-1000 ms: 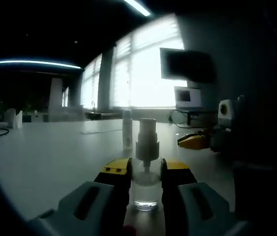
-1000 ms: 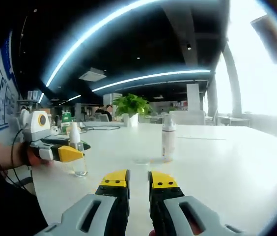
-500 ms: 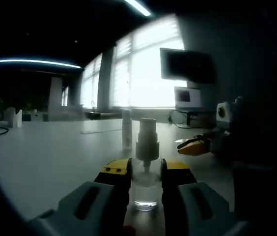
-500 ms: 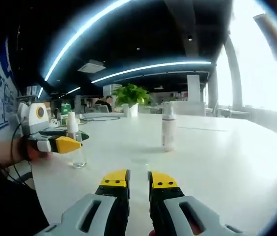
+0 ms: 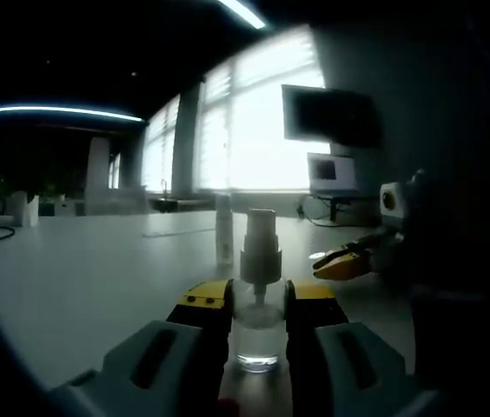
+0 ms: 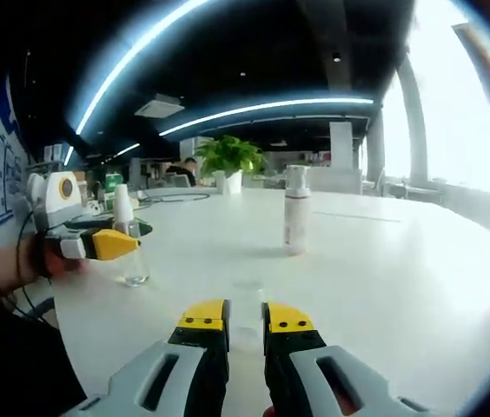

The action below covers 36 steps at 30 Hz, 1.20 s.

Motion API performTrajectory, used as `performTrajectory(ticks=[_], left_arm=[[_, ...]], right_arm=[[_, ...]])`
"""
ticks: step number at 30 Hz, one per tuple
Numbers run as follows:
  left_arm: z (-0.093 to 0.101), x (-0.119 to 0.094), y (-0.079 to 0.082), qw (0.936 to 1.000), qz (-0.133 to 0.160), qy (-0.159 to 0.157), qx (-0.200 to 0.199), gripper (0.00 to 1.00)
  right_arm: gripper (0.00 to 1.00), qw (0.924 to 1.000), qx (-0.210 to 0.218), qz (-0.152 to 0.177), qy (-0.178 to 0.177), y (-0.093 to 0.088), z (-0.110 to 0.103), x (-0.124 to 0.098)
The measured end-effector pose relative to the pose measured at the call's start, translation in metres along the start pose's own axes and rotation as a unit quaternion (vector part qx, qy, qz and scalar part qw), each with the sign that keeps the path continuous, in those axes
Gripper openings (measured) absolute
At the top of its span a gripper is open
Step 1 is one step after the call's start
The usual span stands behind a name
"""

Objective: Clamp pump bottle remove cover press pump head put on cover

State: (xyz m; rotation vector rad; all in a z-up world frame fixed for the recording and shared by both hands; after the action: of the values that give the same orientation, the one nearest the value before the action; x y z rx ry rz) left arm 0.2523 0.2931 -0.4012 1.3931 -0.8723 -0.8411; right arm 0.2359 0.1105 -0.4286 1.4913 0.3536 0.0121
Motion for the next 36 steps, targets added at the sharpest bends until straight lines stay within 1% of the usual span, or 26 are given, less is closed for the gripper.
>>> performTrajectory(ticks=[3,6,14,26,30,36], left_arm=[[0.0000,0.0001,-0.0001,1.0000,0.000,0.000,0.001,0.15],[0.0004,0.0001,0.0000,1.0000,0.000,0.000,0.001,0.15],[0.0004,0.0000,-0.0004,1.0000,0.000,0.000,0.004,0.15],[0.0005,0.0004,-0.0004,1.0000,0.000,0.000,0.005,0.15],[0.0007,0.0004,-0.0002,1.0000,-0.001,0.000,0.005,0.15],[0.0005,0.0002,-0.0002,1.0000,-0.001,0.000,0.006,0.15]], right_arm=[[0.10,1.0000,0.004,-0.004,0.002,-0.0009,0.0013,-0.0004],[0.10,1.0000,-0.004,-0.007,0.005,-0.0021,0.0018,-0.0013],[0.10,0.9999,-0.012,-0.006,0.008,-0.0025,0.0023,-0.0010],[0.10,0.9999,-0.012,-0.003,0.010,-0.0026,0.0012,-0.0020],[0.11,0.9997,-0.004,-0.006,0.024,-0.0025,-0.0005,-0.0030],[0.18,0.9998,-0.002,0.002,0.021,-0.0005,0.0010,-0.0020]])
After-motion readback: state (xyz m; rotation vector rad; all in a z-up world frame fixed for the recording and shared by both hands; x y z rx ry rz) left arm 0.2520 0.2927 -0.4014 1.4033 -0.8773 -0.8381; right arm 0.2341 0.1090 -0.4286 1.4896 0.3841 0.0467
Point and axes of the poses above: the point that each gripper's makers call its tool centre point, and the gripper's own axes: x roughly forward along the fingers, z roughly to its right, y roughly out of its top, the point moved 4 cm from there along -x, roughly backward along the fingers, and after that the axes turned 13 degrees about -y, right-handed, at the moved point
